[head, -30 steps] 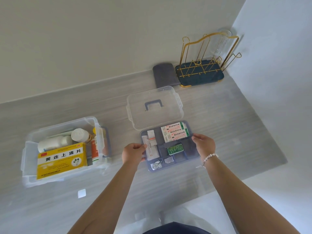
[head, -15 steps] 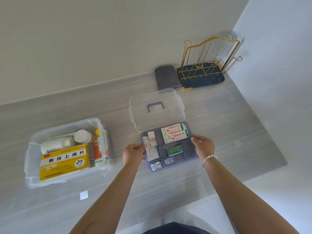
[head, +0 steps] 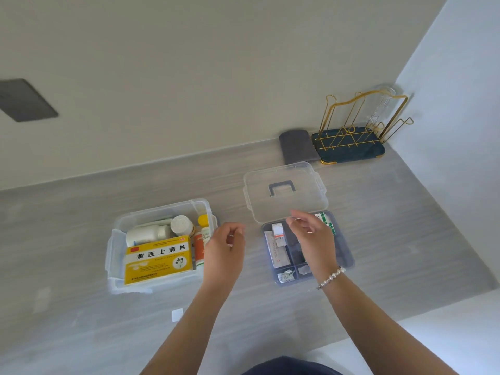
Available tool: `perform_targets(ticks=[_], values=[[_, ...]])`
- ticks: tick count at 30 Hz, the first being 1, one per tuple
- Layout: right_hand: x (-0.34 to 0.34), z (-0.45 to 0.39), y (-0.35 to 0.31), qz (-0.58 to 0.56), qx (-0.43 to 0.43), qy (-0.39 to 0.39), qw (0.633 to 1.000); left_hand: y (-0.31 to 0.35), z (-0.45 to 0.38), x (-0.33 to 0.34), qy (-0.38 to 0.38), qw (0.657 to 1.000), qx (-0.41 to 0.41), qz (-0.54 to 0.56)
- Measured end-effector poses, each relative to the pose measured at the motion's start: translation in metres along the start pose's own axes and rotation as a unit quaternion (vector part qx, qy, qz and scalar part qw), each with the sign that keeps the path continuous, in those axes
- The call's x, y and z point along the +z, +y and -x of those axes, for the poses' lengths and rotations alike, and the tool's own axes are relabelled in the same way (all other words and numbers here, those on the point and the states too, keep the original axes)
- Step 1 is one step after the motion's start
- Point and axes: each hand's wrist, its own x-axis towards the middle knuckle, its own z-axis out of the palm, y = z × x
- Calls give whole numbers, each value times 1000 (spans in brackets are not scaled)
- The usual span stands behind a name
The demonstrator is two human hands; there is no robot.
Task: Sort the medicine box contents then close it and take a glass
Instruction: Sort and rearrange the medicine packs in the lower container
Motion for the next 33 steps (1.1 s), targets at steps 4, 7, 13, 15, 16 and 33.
perform_targets(ticks=[4,7,13,15,16,33], values=[[47,25,-15,-2,-41,-54,998,-17,1,-47,37,998,13,-40],[82,41,-19,10,-49,-88,995,-37,1,-81,65,995,13,-70],[136,69,-20,52,-50,-137,988,-76,-6,-131,58,992,4,-114],[146,74,-21,108,-77,-132,982,-86,-11,-143,40,989,3,-139],[149,74,-22,143,-99,-132,976,-90,-14,-148,28,988,5,-150],[205,64,-41,142,110,-216,960,-111,-30,-179,-32,997,12,-68]])
